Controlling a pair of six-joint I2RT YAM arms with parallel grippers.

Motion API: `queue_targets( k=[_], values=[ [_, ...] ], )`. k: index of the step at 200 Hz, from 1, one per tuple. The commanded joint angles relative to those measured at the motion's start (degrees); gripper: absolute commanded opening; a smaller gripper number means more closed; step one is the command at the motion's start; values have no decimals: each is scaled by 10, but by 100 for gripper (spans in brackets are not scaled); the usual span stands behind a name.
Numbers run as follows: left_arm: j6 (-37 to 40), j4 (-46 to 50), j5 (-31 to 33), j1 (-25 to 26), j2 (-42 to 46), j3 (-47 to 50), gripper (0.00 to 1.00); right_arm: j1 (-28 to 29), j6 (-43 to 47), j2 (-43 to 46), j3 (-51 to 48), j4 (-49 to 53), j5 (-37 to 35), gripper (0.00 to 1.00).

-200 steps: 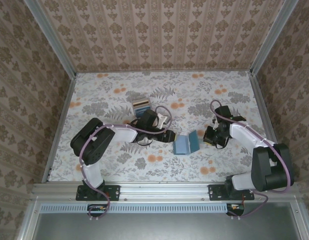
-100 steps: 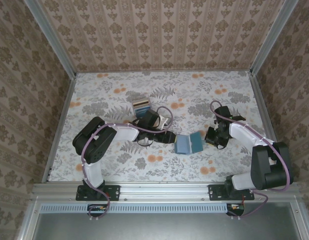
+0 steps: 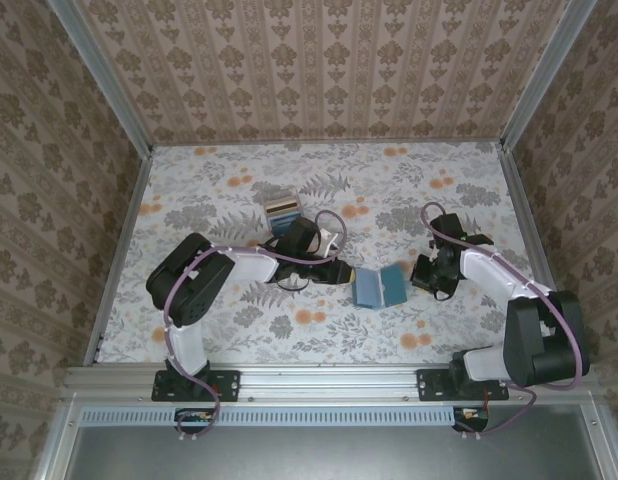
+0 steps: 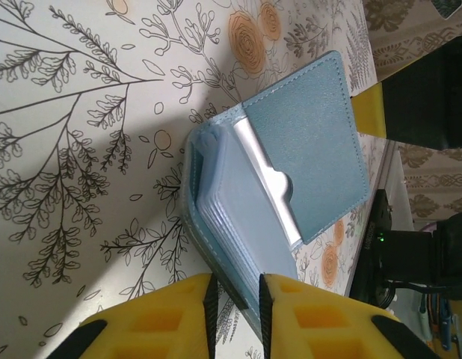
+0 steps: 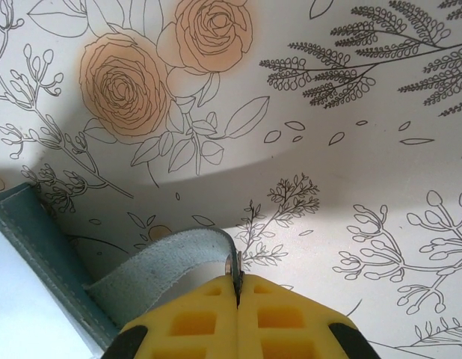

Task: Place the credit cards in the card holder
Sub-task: Open the card holder at the center of the table.

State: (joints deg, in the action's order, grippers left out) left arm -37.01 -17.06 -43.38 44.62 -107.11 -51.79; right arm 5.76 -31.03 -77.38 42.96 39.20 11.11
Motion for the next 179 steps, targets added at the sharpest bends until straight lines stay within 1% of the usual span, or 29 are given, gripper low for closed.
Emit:
queue_targets(
  k=[1,15,30,60,91,97,107,125,128,138,146,150,161,179],
  values=[
    [-9,-12,-18,5,-11,0,28,2,5,28,-15,-6,5,1],
    [-10,-5,-16,5,-14,-4,34,2,5,31,-15,-5,6,2],
    [-14,-2,-8,7,-15,-5,35,2,8,34,-10,4,14,3],
    [-23,-7,-5,10,-25,-10,17,1,14,53,-17,2,10,5],
    [-26,-9,0,12,-23,-16,16,2,17,79,-26,-3,31,7],
    [-27,-10,-2,13,-24,-16,12,2,17,85,-32,-9,32,8],
    [-33,-16,-1,11,-21,-12,1,2,18,88,-33,-10,32,9],
    [-45,-24,8,7,-3,1,0,3,29,90,-18,13,33,18],
    [-47,-24,11,5,1,5,0,5,31,94,-15,19,28,20],
    [-52,-23,20,2,20,14,0,8,36,111,-9,35,-2,25],
    [-55,-14,29,-2,36,21,0,11,42,123,-4,46,-21,29],
    [-54,-7,34,-5,46,23,0,11,41,130,0,53,-31,33],
    [-49,17,48,-8,69,27,0,13,38,146,3,57,-32,40],
    [-41,51,61,-9,97,33,0,37,30,165,19,72,-52,46]
  ],
)
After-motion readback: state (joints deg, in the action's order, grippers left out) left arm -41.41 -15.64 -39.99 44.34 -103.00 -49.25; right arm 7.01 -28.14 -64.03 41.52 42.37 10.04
